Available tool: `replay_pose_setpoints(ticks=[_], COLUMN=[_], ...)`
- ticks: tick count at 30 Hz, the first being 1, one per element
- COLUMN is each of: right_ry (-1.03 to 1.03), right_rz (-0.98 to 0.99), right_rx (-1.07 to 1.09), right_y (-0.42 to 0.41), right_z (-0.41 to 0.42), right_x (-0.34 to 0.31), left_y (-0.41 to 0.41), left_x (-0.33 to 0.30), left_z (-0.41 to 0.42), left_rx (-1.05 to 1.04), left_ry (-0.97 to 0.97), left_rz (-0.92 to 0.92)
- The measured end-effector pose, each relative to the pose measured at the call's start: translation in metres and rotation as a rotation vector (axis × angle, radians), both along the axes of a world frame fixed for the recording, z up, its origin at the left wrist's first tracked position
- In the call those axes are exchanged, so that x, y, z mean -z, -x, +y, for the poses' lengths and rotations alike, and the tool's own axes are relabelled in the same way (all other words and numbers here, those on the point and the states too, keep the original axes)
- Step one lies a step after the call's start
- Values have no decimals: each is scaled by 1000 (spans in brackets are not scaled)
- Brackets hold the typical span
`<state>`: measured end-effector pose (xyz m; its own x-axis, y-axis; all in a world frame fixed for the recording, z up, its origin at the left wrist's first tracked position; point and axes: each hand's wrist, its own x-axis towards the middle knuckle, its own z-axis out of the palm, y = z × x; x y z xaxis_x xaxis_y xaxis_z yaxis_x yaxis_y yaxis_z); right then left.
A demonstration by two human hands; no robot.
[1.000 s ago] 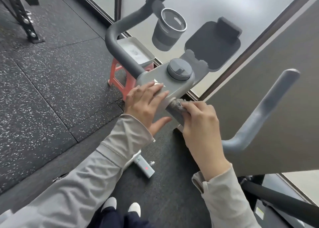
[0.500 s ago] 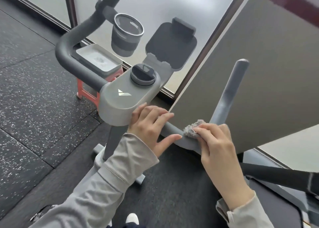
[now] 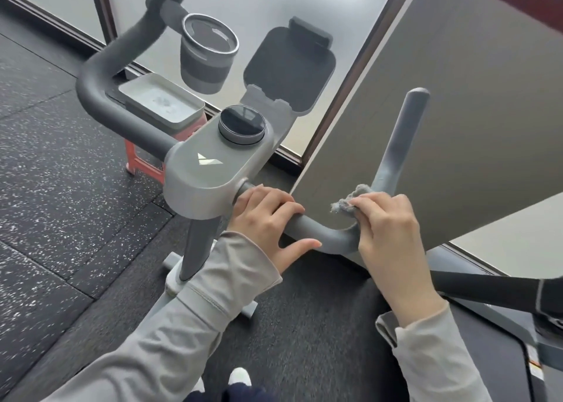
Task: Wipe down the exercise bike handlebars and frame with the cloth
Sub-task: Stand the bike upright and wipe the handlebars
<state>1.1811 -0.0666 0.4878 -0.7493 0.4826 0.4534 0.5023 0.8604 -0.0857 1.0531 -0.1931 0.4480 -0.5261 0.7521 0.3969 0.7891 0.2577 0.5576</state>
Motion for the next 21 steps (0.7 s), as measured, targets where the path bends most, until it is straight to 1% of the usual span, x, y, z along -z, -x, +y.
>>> replay_pose_setpoints(ticks=[3,6,9,13,17,21], right_ry=[25,87,123,97,68,64], right_rz=[-26,18,51,106,154,203], right_rx=[-14,-64,-98,-137,-186,-246], right_y=[-4,-9,-13,-13,-7,1], right_z=[-17,-18,-3,29,67,97], right_x=[3,4,5,3,1,-3], left_y=[0,1,-2,-12,-24,-35], left_x=[2,2,0,-8,-18,-25], left_z=[0,3,9,23,45,72], left_rx=[-1,-9,-6,6,-8,15], left_ry=[-18,-29,-25,-21,32,164], left_rz=[17,21,14,13,12,-45])
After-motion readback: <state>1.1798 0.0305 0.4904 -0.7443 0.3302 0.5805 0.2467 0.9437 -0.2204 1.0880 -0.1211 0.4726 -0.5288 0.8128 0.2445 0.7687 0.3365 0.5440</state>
